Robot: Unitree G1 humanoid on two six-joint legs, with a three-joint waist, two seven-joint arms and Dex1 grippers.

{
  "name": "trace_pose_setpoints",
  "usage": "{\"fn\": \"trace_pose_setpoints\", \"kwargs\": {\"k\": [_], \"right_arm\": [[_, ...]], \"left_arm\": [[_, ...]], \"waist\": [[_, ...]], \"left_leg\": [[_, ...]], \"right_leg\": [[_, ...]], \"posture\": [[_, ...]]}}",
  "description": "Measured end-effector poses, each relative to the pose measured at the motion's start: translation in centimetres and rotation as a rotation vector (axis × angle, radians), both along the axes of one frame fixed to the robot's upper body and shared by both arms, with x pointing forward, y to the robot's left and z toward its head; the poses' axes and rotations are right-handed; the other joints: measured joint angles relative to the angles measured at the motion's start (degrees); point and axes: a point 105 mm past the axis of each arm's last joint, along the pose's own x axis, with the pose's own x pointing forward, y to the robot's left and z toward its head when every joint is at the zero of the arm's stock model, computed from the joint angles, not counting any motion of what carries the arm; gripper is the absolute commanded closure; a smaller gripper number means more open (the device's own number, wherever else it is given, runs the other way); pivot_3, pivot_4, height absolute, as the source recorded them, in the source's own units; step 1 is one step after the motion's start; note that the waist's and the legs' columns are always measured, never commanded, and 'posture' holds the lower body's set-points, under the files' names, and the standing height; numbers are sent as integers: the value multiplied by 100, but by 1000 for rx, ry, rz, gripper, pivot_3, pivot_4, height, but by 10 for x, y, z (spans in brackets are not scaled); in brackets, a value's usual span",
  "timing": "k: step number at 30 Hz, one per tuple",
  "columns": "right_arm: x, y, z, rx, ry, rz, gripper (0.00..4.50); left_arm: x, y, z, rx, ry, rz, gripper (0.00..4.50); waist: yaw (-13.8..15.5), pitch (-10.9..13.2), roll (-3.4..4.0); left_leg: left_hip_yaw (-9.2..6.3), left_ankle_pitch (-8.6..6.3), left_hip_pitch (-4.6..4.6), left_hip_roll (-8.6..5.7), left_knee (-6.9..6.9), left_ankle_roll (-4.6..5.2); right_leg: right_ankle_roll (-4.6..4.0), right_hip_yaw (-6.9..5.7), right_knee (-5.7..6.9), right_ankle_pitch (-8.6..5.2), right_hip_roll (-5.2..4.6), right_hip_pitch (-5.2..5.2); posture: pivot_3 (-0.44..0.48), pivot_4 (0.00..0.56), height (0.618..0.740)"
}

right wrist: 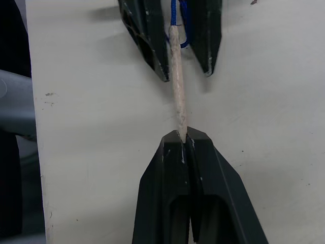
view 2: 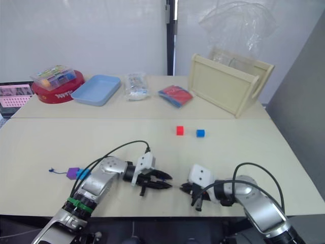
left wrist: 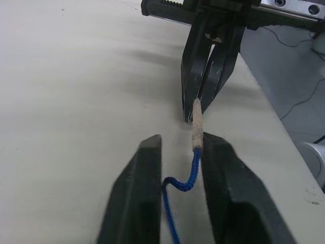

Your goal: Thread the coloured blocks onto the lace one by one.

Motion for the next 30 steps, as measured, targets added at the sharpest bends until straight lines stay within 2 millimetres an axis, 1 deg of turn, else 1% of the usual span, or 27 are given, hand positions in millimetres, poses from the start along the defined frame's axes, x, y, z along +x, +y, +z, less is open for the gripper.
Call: {"fn": "trace_pose_setpoints", "kwargs": {"k": [1, 12, 18, 24, 30], "right_arm": [[0, -1, 0, -3, 0, -1, 4500], [0, -2, -1, -10, 8, -8, 4500], [0, -3, -2, -13, 10, -7, 4500], [-1, -3, -2, -13, 11, -6, 4500], [-1, -3, -2, -13, 13, -6, 4500]], "left_arm": [[0, 0, 0, 0, 1, -1, 4477], [-1, -3, 1, -11, 4, -4, 4477], [-1, -2, 0, -5, 6, -4, 4477], [3, 0, 0, 0, -2, 29, 2679], [2, -1, 2, -10, 9, 28, 2679]], "waist": [[0, 0, 0], [0, 0, 0], [-1, 0, 0], [2, 0, 0], [1, 0, 0]], "left_leg": [[0, 0, 0, 0, 0, 0], [0, 0, 0, 0, 0, 0], [0, 0, 0, 0, 0, 0], [0, 0, 0, 0, 0, 0], [0, 0, 0, 0, 0, 0]], "right_leg": [[0, 0, 0, 0, 0, 0], [0, 0, 0, 0, 0, 0], [0, 0, 0, 0, 0, 0], [0, 0, 0, 0, 0, 0], [0, 0, 0, 0, 0, 0]], "posture": [[0, 150, 740], [0, 150, 740], [0, 150, 740], [0, 150, 740], [0, 150, 740]]}}
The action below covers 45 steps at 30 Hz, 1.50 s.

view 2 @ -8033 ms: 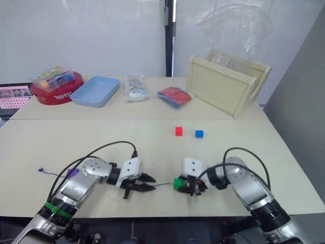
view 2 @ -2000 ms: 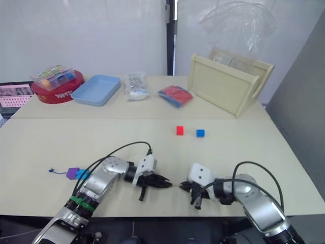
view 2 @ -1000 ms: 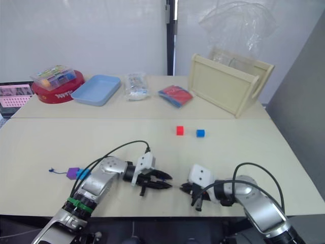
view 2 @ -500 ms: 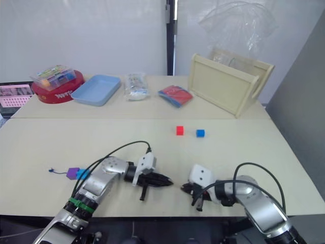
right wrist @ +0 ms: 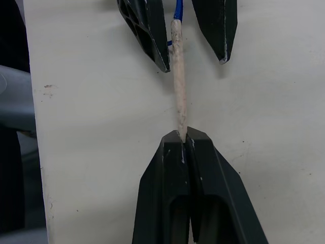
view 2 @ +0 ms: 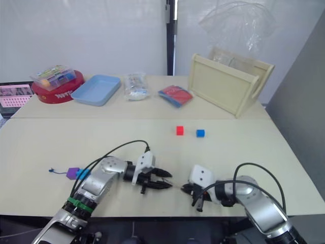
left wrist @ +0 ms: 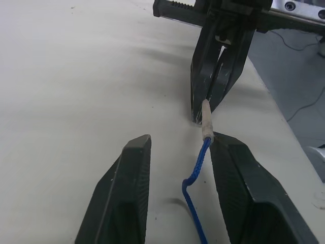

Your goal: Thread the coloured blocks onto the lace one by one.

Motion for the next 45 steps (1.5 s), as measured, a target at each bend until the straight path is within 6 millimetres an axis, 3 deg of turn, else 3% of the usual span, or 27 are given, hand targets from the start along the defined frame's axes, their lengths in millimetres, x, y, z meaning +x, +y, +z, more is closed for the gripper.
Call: {"fn": "trace_pose_setpoints", "kwargs": {"k": [18, 19, 23, 38, 39, 41, 45], "right_arm": [[-1, -1, 0, -9, 2, 0, 4500], [-1, -1, 0, -9, 1, 0, 4500], [-2, -1, 0, -9, 2, 0, 4500], [-1, -2, 0, -16, -4, -7, 4500], [-1, -2, 0, -15, -8, -12, 4048], [2, -1, 1, 1, -17, -37, 3694], [1, -10, 5, 22, -23, -123, 2315]], "left_arm": [[-6, -2, 3, -14, 19, -41, 2679], [-6, -3, 3, -15, 19, -42, 3218], [-7, -4, 2, -16, 21, -47, 4484], [-8, -5, 2, -19, 27, -59, 4484], [-8, -5, 2, -19, 26, -59, 4500], [-8, -4, 2, -17, 23, -56, 4500], [-5, 5, 1, -13, 20, -21, 4500]], "waist": [[2, 0, 0], [1, 0, 0], [1, 0, 0], [2, 0, 0], [1, 0, 0], [-2, 0, 0], [6, 0, 0]], "left_leg": [[0, 0, 1, 0, 0, 0], [0, 0, 0, 0, 0, 0], [0, 0, 0, 0, 0, 0], [0, 0, 1, 0, 0, 0], [0, 0, 1, 0, 0, 0], [0, 0, 1, 0, 0, 0], [0, 0, -1, 0, 0, 0]], "right_leg": [[0, 0, 0, 0, 0, 1], [0, 0, 0, 0, 0, 1], [0, 0, 0, 0, 0, 0], [0, 0, -1, 0, 0, 1], [0, 0, -1, 0, 0, 1], [0, 0, -1, 0, 0, 1], [0, 0, -2, 0, -1, 1]], "posture": [[0, 150, 740], [0, 150, 740], [0, 150, 740], [0, 150, 740], [0, 150, 740], [0, 150, 740], [0, 150, 740]]}}
